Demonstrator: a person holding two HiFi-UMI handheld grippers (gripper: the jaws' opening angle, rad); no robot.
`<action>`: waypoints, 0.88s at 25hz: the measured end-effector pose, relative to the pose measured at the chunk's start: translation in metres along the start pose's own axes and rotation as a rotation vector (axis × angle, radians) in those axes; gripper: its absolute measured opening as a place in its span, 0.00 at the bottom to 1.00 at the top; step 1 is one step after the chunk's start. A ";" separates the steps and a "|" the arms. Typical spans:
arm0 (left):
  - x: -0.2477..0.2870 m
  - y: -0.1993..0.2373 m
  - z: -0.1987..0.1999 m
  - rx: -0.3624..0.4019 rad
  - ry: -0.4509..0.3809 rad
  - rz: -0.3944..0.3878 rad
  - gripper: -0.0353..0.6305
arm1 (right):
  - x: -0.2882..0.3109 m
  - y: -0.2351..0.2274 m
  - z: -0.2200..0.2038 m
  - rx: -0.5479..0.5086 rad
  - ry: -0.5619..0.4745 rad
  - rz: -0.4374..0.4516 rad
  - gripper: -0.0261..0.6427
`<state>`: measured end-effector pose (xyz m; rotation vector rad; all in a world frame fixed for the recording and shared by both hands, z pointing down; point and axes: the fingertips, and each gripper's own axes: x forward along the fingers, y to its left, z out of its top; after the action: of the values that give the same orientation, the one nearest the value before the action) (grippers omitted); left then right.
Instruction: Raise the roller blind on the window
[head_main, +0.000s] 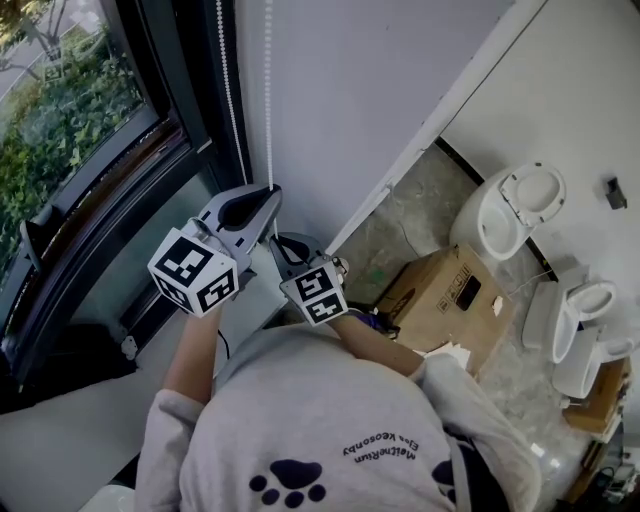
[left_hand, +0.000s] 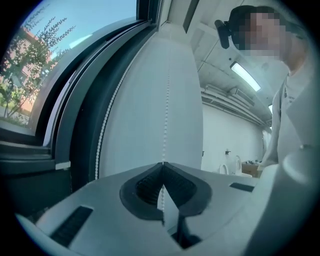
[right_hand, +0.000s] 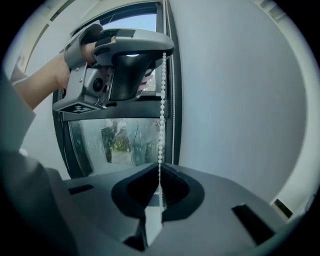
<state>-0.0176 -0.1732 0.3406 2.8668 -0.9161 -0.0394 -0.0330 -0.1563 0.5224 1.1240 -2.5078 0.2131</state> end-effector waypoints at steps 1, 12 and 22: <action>0.001 0.000 -0.006 -0.003 0.007 0.002 0.07 | 0.002 0.000 -0.006 -0.004 0.017 0.003 0.06; 0.004 -0.002 -0.052 -0.046 0.038 0.029 0.07 | 0.013 -0.001 -0.050 0.009 0.146 0.018 0.06; 0.002 0.001 -0.092 -0.084 0.105 0.046 0.07 | 0.019 0.002 -0.089 0.043 0.268 0.037 0.06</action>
<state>-0.0109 -0.1647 0.4320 2.7412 -0.9358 0.0745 -0.0211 -0.1423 0.6119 0.9933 -2.2973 0.4016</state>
